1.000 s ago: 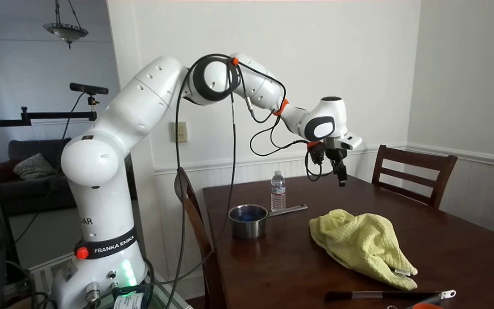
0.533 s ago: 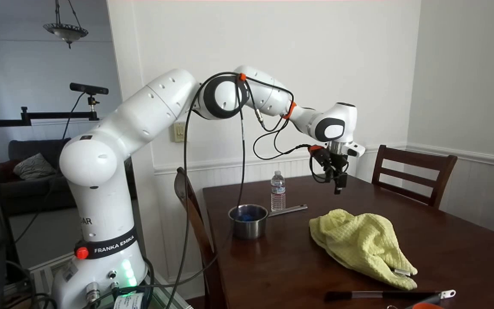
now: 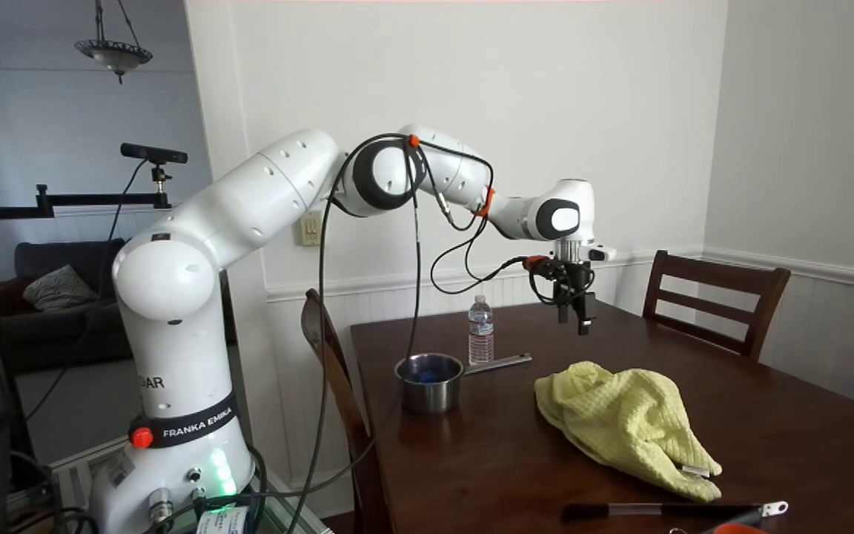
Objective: Pick up the light green towel and spread it evenly on the table
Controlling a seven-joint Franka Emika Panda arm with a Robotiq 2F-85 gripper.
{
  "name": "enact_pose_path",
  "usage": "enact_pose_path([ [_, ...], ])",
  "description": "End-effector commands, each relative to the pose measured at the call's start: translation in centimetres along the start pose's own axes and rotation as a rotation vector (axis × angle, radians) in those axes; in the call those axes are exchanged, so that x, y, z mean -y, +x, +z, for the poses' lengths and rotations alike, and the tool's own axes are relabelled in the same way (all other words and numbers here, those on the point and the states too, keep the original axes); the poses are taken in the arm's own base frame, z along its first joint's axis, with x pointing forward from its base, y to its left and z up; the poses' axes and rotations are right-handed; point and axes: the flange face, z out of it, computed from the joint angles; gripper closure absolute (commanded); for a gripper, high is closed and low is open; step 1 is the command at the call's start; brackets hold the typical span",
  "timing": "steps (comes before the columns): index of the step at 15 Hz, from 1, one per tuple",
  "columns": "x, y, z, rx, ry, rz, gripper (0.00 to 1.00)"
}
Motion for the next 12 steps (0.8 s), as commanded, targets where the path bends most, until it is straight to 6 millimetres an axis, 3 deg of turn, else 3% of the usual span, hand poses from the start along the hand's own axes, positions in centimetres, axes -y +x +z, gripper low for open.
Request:
enact_pose_path([
  [1,2.5,0.7,2.2,-0.045,-0.075,-0.079,0.0],
  [3,2.5,1.2,3.9,-0.035,0.034,-0.117,0.0],
  [9,0.7,2.1,8.6,-0.034,0.117,-0.227,0.0],
  [12,0.7,2.0,9.6,-0.013,0.135,-0.286,0.0],
])
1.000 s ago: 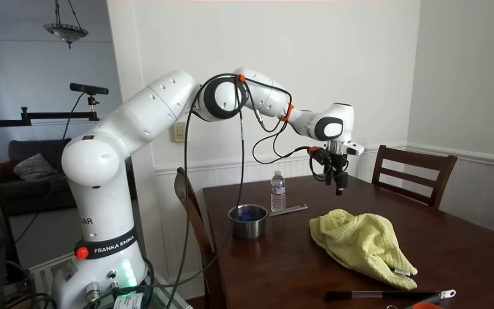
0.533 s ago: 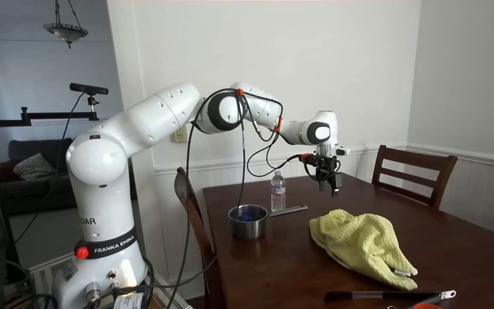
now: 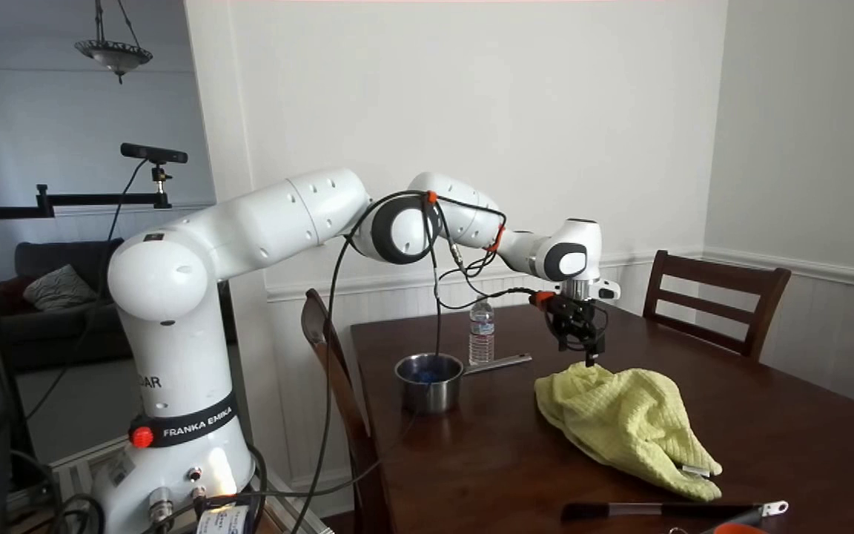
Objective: Pick up the light green towel and spread it evenly on the table
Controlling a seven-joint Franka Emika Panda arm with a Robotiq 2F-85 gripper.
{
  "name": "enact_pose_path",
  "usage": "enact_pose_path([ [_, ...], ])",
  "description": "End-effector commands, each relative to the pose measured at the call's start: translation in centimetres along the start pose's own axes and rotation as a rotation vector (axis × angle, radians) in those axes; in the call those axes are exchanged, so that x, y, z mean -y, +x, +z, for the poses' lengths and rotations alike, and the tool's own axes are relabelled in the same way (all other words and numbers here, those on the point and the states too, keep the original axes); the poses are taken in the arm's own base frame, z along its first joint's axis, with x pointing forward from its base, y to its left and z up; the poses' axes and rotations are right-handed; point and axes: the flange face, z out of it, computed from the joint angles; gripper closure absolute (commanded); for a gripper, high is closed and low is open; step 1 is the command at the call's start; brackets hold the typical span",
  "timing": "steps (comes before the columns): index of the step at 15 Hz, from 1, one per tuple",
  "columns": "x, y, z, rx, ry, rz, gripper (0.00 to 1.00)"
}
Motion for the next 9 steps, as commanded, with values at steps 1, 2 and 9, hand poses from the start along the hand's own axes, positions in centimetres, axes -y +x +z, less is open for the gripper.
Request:
enact_pose_path([
  [1,-0.14,0.34,1.09,0.004,0.046,-0.073,0.0],
  [2,-0.04,0.3,1.21,0.01,0.041,-0.091,0.23],
  [9,-0.04,0.2,1.37,0.027,0.015,-0.136,0.69],
])
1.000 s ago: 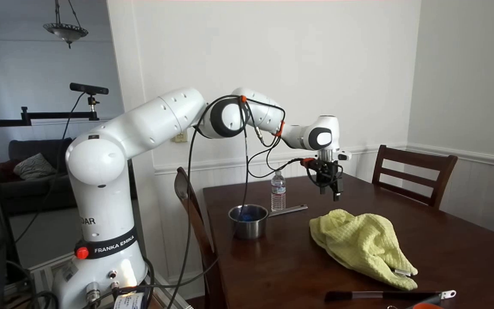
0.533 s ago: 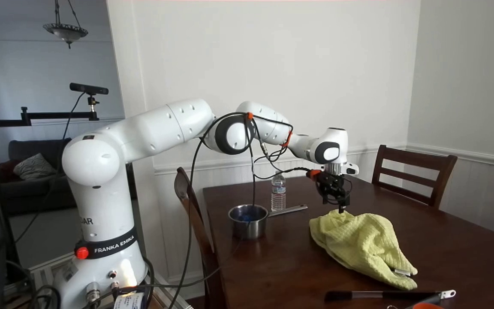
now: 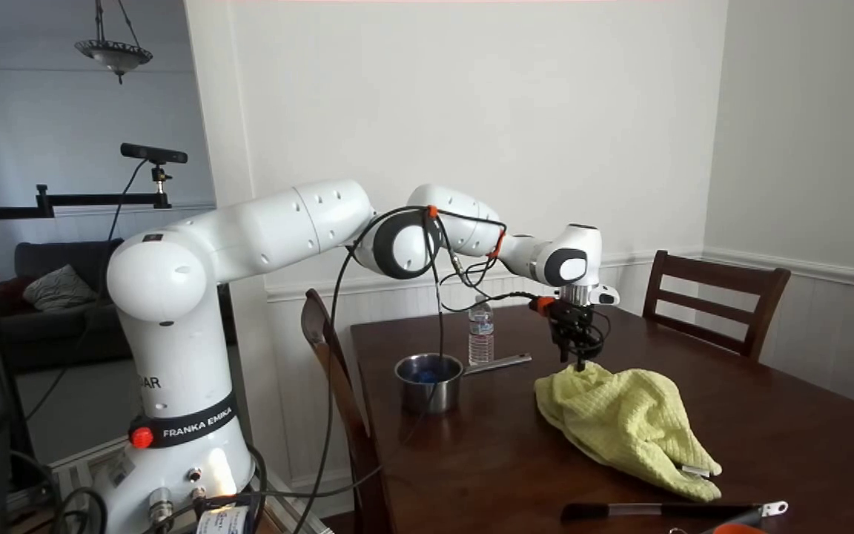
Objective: Pick up the light green towel and spread it evenly on the table
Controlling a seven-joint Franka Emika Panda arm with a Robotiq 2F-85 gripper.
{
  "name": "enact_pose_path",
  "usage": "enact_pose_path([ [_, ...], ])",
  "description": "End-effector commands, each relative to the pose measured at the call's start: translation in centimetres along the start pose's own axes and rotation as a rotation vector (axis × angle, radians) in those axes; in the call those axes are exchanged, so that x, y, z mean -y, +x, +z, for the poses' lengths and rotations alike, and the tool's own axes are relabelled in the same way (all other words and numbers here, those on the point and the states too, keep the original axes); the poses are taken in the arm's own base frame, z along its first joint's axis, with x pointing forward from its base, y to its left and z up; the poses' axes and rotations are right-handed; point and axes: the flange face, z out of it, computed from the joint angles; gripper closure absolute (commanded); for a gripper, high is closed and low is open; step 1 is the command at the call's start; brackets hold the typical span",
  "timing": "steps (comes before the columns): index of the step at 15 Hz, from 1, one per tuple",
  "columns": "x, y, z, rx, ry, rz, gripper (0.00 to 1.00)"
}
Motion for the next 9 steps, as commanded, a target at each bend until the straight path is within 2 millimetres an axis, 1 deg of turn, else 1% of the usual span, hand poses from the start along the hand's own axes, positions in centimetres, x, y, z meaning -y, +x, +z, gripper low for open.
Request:
enact_pose_path([
  [1,-0.5,0.1,0.1,0.011,-0.001,-0.029,0.76],
  [4,-0.8,-0.1,0.2,0.025,-0.004,-0.03,0.99],
  [7,-1.2,-0.3,0.4,0.04,-0.005,-0.025,1.0],
  [8,-1.1,-0.1,-0.1,0.032,0.004,-0.026,1.0],
  [9,-0.6,0.2,-1.0,0.003,0.022,-0.038,0.99],
])
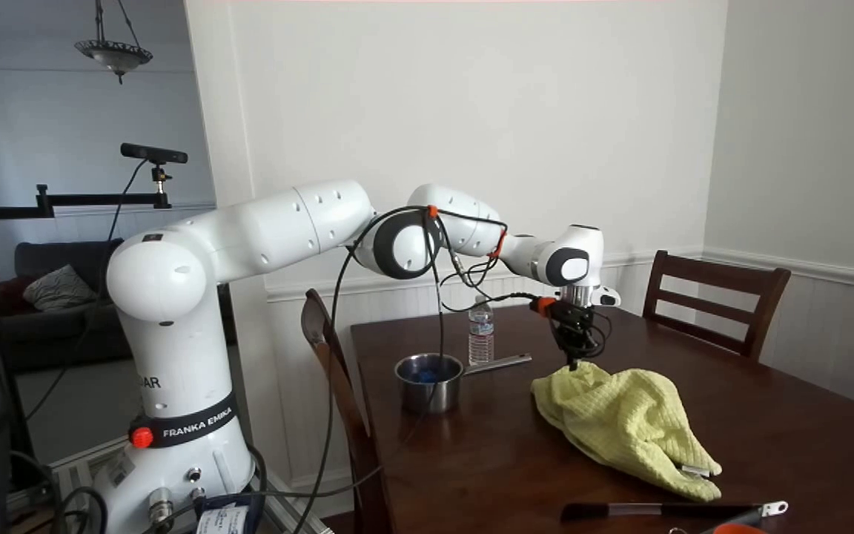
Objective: Pick up the light green towel and spread it evenly on the table
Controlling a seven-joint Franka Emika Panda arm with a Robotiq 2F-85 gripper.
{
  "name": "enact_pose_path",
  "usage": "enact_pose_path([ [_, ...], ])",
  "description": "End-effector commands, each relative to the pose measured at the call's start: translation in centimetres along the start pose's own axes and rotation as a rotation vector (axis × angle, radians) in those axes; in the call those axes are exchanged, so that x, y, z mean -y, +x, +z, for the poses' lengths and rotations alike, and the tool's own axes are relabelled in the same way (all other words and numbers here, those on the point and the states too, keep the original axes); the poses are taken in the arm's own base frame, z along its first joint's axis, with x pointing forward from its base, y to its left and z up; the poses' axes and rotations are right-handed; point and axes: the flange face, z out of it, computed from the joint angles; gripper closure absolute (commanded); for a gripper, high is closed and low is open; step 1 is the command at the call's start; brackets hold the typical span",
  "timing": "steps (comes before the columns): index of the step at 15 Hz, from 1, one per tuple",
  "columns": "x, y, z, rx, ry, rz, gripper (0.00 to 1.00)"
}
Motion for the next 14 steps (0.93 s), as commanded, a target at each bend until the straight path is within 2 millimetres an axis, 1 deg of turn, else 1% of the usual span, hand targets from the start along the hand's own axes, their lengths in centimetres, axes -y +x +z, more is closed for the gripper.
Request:
enact_pose_path([
  [1,0.9,1.3,-3.1,-0.088,0.048,-0.064,0.99],
  [2,1.9,1.9,-5.8,-0.144,0.053,-0.097,0.99],
  [3,2.7,2.4,-8.0,-0.19,0.061,-0.122,0.99],
  [5,4.0,3.3,-13.3,-0.29,0.075,-0.175,0.99],
  [7,5.5,3.6,-19.2,-0.379,0.116,-0.23,0.99],
  [8,6.1,3.7,-21.2,-0.416,0.146,-0.253,0.99],
  [9,6.7,3.5,-22.8,-0.428,0.199,-0.275,0.99],
  [10,6.5,3.6,-20.3,-0.394,0.119,-0.228,0.99],
  [11,6.9,3.5,-21.9,-0.409,0.127,-0.237,0.96],
  [12,7.0,3.5,-22.1,-0.41,0.126,-0.238,0.96],
  [13,6.9,3.5,-21.6,-0.402,0.125,-0.237,0.99],
  [14,7.1,3.4,-20.5,-0.375,0.142,-0.239,0.99],
])
